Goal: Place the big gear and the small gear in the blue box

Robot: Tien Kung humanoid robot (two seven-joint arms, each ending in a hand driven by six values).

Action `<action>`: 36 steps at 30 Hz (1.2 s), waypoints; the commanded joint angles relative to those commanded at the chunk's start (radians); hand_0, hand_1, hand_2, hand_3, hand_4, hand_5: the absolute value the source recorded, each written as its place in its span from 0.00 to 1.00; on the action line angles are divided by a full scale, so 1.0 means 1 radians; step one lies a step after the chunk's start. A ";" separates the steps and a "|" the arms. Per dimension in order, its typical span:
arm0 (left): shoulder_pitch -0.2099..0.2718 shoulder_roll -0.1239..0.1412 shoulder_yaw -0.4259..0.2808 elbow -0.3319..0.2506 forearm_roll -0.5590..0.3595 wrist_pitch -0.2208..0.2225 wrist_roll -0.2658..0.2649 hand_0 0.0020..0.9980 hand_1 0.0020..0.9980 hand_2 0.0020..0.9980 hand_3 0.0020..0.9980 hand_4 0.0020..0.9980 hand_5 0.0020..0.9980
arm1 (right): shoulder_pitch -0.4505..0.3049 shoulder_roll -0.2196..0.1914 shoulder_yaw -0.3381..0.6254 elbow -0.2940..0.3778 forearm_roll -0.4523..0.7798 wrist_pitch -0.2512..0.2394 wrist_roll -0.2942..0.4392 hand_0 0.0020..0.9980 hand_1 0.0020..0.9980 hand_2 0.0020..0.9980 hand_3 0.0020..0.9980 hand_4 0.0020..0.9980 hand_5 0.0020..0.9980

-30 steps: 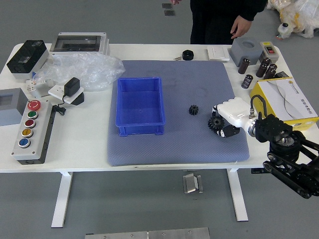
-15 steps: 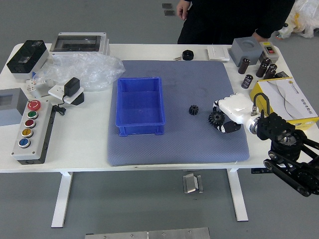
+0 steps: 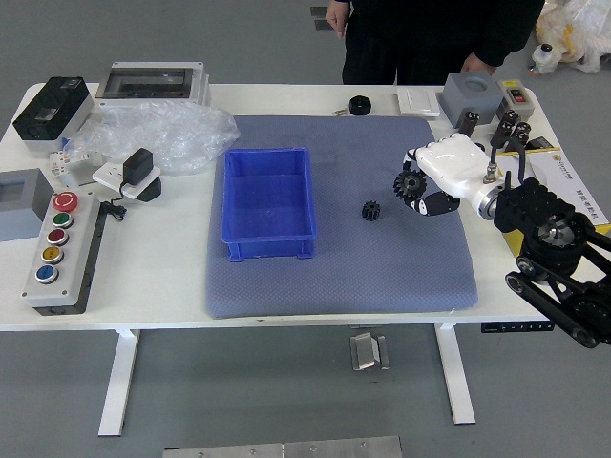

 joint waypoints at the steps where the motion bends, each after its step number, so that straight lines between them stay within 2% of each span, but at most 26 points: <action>1: 0.000 0.000 0.000 0.000 0.001 0.000 0.000 0.87 0.86 0.83 0.84 0.71 0.30 | 0.013 0.005 0.001 0.005 0.000 0.002 -0.001 0.50 0.37 0.44 0.54 0.67 0.17; 7: 0.000 0.002 -0.001 0.000 0.005 -0.001 0.001 0.87 0.86 0.83 0.84 0.71 0.30 | 0.080 0.059 -0.005 0.010 0.000 0.008 -0.006 0.51 0.37 0.44 0.54 0.66 0.15; 15: 0.002 0.007 0.002 0.000 0.014 -0.002 0.003 0.87 0.86 0.83 0.84 0.71 0.30 | 0.144 0.186 -0.039 -0.034 0.000 0.010 -0.009 0.51 0.37 0.44 0.55 0.66 0.15; 21: 0.003 0.009 0.006 0.000 0.023 -0.003 0.004 0.87 0.86 0.83 0.84 0.71 0.30 | 0.154 0.296 -0.054 -0.084 0.000 0.002 -0.008 0.51 0.37 0.44 0.54 0.66 0.15; 25: 0.003 0.009 0.007 0.000 0.028 -0.004 0.006 0.87 0.86 0.83 0.84 0.71 0.30 | 0.146 0.355 -0.058 -0.111 0.000 -0.005 -0.009 0.52 0.37 0.44 0.54 0.66 0.15; 28: 0.004 0.009 0.009 0.000 0.030 -0.005 0.007 0.87 0.86 0.83 0.84 0.71 0.30 | 0.138 0.383 -0.067 -0.126 0.000 -0.009 -0.008 0.52 0.37 0.44 0.54 0.66 0.15; 29: 0.004 0.009 0.009 0.000 0.031 -0.005 0.007 0.87 0.86 0.83 0.84 0.71 0.30 | 0.136 0.390 -0.070 -0.131 0.000 -0.009 -0.008 0.49 0.40 0.47 0.64 0.69 0.22; 34: 0.003 0.008 0.010 0.000 0.031 -0.005 0.007 0.87 0.86 0.83 0.84 0.71 0.30 | 0.125 0.405 -0.069 -0.149 0.000 0.009 -0.001 0.49 0.40 0.47 0.64 0.69 0.22; 35: 0.003 0.008 0.010 0.000 0.030 -0.005 0.007 0.87 0.86 0.83 0.84 0.71 0.30 | 0.124 0.405 -0.067 -0.150 0.000 0.013 0.001 0.47 0.44 0.53 0.79 0.87 0.43; 36: 0.003 0.008 0.011 0.000 0.030 -0.005 0.007 0.87 0.86 0.83 0.84 0.71 0.30 | 0.123 0.406 -0.063 -0.152 0.000 0.017 0.003 0.47 0.44 0.53 0.79 0.87 0.43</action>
